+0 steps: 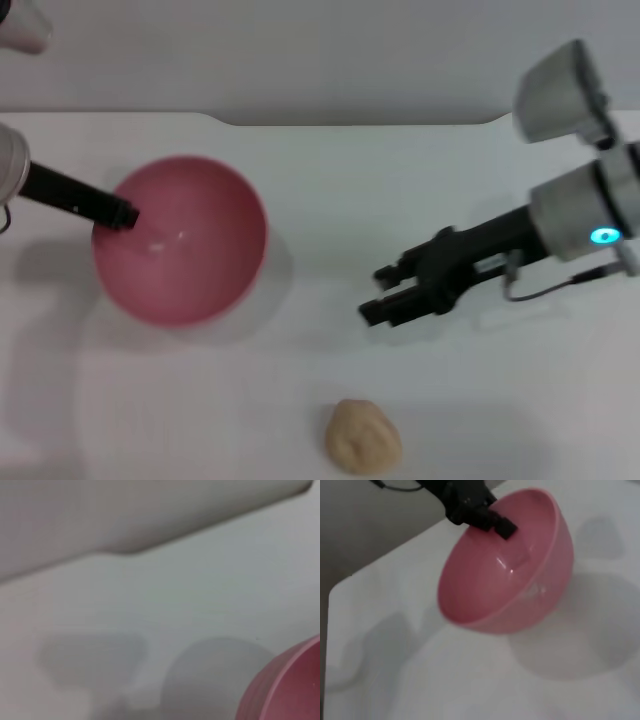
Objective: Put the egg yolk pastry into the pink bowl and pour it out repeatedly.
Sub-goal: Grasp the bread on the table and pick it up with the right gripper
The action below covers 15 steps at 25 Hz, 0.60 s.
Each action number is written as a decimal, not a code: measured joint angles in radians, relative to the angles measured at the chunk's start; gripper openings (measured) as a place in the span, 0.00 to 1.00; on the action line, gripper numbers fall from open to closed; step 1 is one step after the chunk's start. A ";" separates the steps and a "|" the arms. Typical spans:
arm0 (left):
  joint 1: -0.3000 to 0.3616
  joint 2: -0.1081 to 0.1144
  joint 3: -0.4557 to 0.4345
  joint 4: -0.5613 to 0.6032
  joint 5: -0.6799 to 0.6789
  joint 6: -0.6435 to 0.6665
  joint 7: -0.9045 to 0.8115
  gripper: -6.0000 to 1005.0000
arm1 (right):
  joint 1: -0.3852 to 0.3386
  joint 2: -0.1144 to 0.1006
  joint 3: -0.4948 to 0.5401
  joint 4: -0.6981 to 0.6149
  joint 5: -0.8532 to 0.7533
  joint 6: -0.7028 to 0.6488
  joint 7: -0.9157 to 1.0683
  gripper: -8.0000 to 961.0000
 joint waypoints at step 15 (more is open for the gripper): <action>0.014 -0.003 0.005 -0.035 0.004 0.054 -0.019 0.00 | 0.066 0.003 -0.418 0.014 0.046 0.061 0.195 0.57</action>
